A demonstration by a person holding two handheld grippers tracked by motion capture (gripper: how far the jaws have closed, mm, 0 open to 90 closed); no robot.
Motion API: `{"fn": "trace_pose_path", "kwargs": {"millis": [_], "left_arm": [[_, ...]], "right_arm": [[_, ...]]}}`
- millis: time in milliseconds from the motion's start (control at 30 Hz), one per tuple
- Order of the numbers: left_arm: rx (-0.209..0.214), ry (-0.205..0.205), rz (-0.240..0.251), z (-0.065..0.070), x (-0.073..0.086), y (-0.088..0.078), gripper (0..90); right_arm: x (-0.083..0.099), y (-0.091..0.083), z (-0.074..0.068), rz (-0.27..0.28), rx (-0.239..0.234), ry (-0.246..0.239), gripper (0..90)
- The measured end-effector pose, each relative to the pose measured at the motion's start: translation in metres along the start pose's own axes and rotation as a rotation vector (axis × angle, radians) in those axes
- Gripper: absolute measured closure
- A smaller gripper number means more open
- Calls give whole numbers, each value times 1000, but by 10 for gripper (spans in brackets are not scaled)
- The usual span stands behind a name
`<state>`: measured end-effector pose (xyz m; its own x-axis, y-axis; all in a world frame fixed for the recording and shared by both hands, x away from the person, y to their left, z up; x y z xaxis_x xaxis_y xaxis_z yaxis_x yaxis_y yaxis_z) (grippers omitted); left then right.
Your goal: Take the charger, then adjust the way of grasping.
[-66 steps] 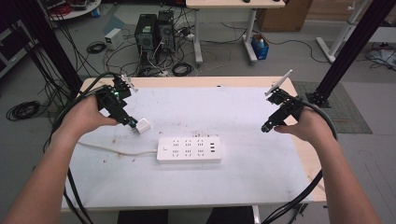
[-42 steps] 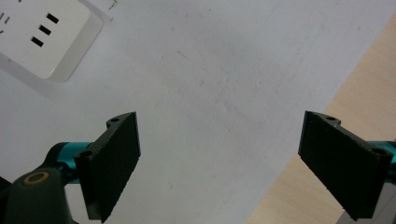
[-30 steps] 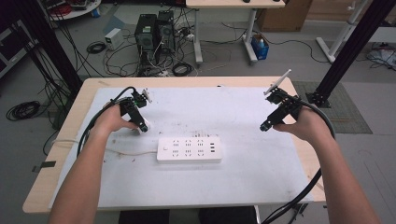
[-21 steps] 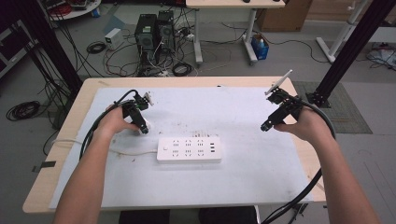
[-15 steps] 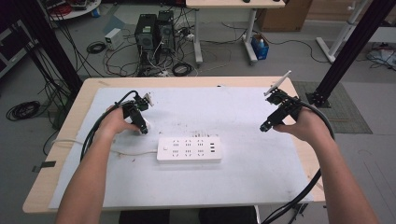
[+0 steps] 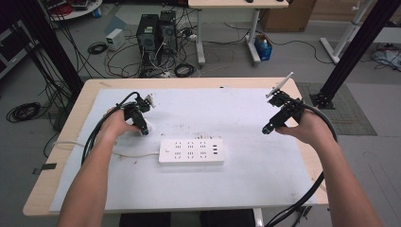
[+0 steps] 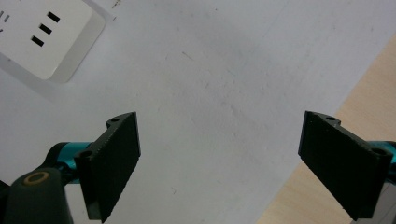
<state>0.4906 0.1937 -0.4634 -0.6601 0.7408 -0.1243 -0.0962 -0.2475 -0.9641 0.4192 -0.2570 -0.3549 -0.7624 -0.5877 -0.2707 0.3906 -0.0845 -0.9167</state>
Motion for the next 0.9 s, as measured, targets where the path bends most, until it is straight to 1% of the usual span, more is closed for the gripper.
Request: {"fn": "trace_pose_path", "kwargs": {"millis": [33,67,100,133,200,233,267,300,333,367,400,433,500,533,600,633,667,700,733,767,800,833,867,900], "left_arm": [[0,0,0,0,0,0,424],[-6,11,42,8,-1,-12,424],[-6,11,42,8,-1,-12,424],[-13,25,57,17,-1,-24,424],[-18,41,74,27,0,-38,424],[-18,41,74,27,0,-38,424],[-13,61,89,39,-1,-52,423],[-13,61,89,39,-1,-52,424],[-16,71,97,46,-1,-60,424],[-28,91,99,54,-2,-69,424],[-28,91,99,54,-2,-69,424],[-34,100,109,61,-3,-78,424],[-34,109,117,67,-4,-84,424],[-36,112,114,70,-4,-86,424],[-40,118,109,72,-4,-87,424],[-47,126,118,78,-5,-91,424],[-44,136,125,80,-6,-92,424],[-44,136,125,80,-6,-92,423],[-33,153,134,85,-8,-95,423],[-33,168,135,90,-10,-97,424],[-41,184,139,94,-12,-99,424],[-47,199,140,96,-14,-101,424],[-47,199,140,96,-14,-101,424],[-39,236,173,105,-19,-105,424]], "right_arm": [[0,-1,-1,-3,-3,4,122],[-1,-1,0,-1,1,5,122],[-1,-1,0,-1,1,5,122],[-2,-2,-1,3,-2,10,122],[-1,-3,-2,-2,-5,16,122],[-1,-3,-3,-4,-5,14,122],[-1,-4,-3,-3,-7,15,122],[-1,-4,-3,-3,-7,15,122],[-2,-4,-4,-4,-9,20,122],[-3,-5,-5,2,-20,22,122],[-3,-5,-5,2,-20,22,122],[-4,-5,-5,2,-21,19,123],[-6,-4,-5,-2,-22,25,122],[-6,-3,-5,1,-25,20,123],[-7,-4,-6,-3,-27,22,122],[-8,-5,-8,2,-44,20,122],[-9,-7,-10,4,-57,26,123],[-9,-7,-10,4,-57,26,123],[-10,-8,-11,12,-66,26,123],[-13,-12,-12,12,-80,34,123],[-14,-13,-12,11,-80,35,123],[-15,-14,-11,7,-86,50,123],[-16,-15,-10,5,-95,65,123],[-17,-16,-9,0,-117,95,123]]}}
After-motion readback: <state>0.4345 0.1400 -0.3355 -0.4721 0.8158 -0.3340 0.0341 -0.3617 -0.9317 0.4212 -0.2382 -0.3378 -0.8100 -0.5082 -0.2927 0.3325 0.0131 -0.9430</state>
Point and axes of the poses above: each handheld gripper's, and its own axes: y roughly forward along the jaws, x roughly out of its underside, z roughly to its right, the point moved 7 cm from there along y, roughly forward along the jaws, and after that the axes turned 15 degrees about x, right-handed, at the moved point
